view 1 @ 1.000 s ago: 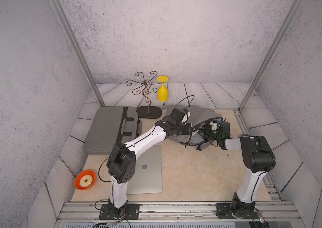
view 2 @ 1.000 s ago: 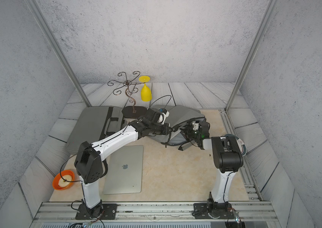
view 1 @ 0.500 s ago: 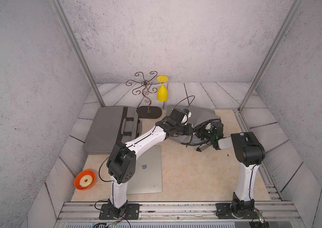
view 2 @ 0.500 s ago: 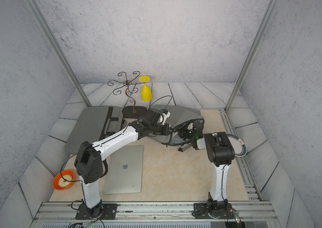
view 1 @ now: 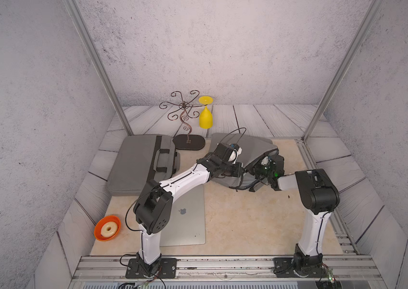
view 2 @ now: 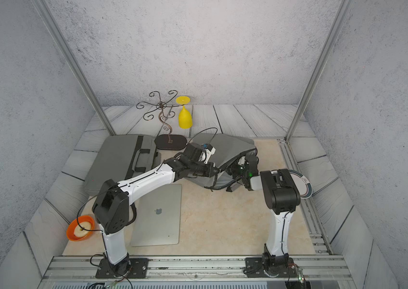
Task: Open the zippered laptop bag and take out the laptop
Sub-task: Take out the laptop from the zippered laptop bag.
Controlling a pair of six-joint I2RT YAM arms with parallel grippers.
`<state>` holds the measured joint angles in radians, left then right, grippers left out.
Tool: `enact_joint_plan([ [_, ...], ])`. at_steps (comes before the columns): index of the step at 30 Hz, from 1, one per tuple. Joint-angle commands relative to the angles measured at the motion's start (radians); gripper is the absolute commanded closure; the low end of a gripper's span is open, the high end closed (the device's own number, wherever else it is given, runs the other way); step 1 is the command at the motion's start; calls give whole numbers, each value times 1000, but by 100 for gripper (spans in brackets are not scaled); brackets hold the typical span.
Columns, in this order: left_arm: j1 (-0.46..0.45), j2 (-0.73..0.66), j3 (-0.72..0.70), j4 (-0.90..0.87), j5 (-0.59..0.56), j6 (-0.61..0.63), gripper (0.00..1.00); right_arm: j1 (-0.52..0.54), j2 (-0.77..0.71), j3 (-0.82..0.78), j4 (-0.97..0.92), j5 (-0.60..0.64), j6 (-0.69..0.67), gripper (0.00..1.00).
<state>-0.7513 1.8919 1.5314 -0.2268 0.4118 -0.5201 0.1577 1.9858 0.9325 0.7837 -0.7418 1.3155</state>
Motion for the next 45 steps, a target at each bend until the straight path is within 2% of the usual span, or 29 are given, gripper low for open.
enact_joint_plan([
  [1,24,-37,-27,52,-23,20,100,-9,-142,-39,-51,-30,-46,100],
  [8,40,-33,-53,76,-32,19,100,-59,-278,-148,-110,-24,-82,100],
  [17,47,-22,-80,95,-29,34,100,-182,-462,-239,-269,-66,-166,100],
  [27,66,31,-48,133,-75,45,100,-304,-710,-296,-594,-152,-356,100],
  [32,73,73,-11,156,-113,53,100,-351,-845,-297,-847,-192,-509,100],
  [37,75,116,31,178,-135,44,100,-353,-972,-297,-1034,-189,-593,100],
  [42,79,141,63,178,-143,40,100,-353,-1108,-292,-1183,-133,-621,100],
  [45,90,144,73,187,-146,25,100,-353,-1175,-276,-1323,-119,-682,100],
])
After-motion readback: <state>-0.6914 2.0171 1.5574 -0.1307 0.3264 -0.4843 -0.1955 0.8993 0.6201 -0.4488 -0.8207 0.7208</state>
